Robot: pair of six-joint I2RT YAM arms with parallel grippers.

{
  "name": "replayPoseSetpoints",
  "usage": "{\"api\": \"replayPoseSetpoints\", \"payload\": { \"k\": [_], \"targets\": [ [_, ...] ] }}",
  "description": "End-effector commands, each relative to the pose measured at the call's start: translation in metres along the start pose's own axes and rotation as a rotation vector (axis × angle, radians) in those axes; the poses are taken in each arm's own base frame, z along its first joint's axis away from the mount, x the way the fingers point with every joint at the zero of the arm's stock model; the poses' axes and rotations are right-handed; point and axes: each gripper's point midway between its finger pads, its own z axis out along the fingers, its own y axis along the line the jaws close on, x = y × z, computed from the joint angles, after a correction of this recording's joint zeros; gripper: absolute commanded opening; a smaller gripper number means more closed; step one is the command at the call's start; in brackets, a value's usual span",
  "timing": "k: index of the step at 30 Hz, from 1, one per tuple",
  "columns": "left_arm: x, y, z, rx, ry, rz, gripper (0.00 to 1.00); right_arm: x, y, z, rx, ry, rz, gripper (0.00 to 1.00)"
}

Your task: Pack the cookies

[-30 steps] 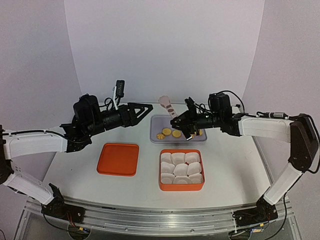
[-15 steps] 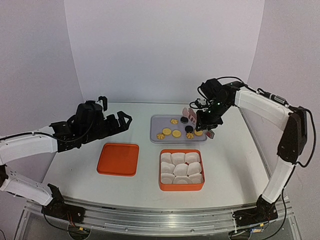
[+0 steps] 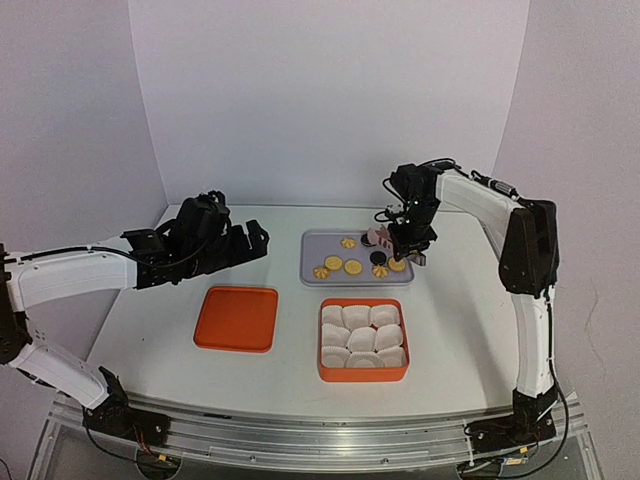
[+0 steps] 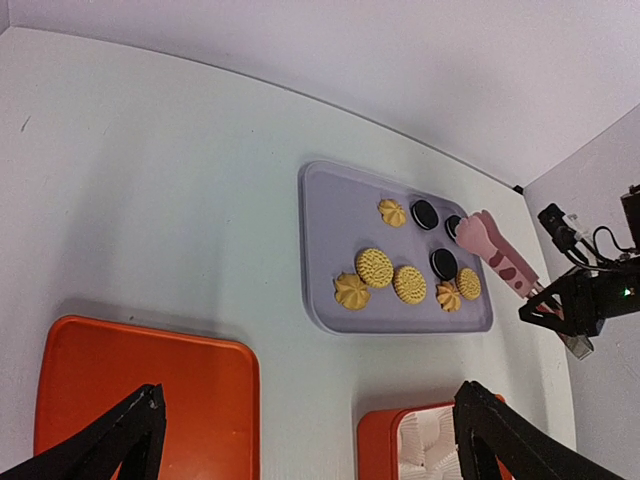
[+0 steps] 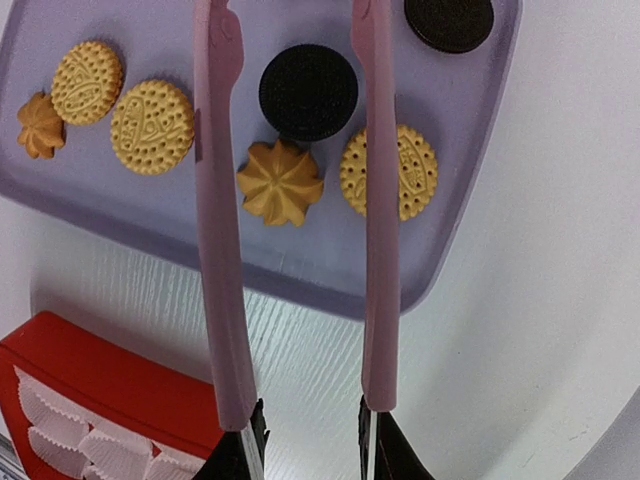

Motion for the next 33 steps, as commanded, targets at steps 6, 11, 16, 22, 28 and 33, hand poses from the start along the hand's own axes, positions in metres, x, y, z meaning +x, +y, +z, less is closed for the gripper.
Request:
{"api": "replayPoseSetpoints", "payload": {
  "k": [6,11,16,22,28,33],
  "targets": [
    [-0.012,-0.009,-0.002,0.008,-0.025,-0.005,1.0,-0.027,-0.006,0.022,0.004,-0.004,-0.012,0.33],
    [-0.012,-0.006,-0.004,0.001,-0.03,-0.012,1.0,-0.033,-0.009,0.031,0.025,-0.007,-0.018,0.36],
    [-0.014,-0.005,-0.006,0.0,-0.034,-0.013,1.0,-0.035,-0.015,0.039,0.063,-0.001,-0.023,0.37],
    [-0.014,-0.003,-0.008,-0.01,-0.037,-0.015,1.0,-0.04,-0.015,0.052,0.051,0.004,-0.012,0.37],
    [-0.014,-0.003,-0.007,-0.011,-0.036,-0.016,1.0,-0.05,-0.016,0.058,0.042,-0.013,0.008,0.37],
    [-0.014,-0.003,-0.007,-0.009,-0.034,-0.02,1.0,-0.051,-0.017,0.057,0.042,-0.015,0.014,0.3]
  ]
}}
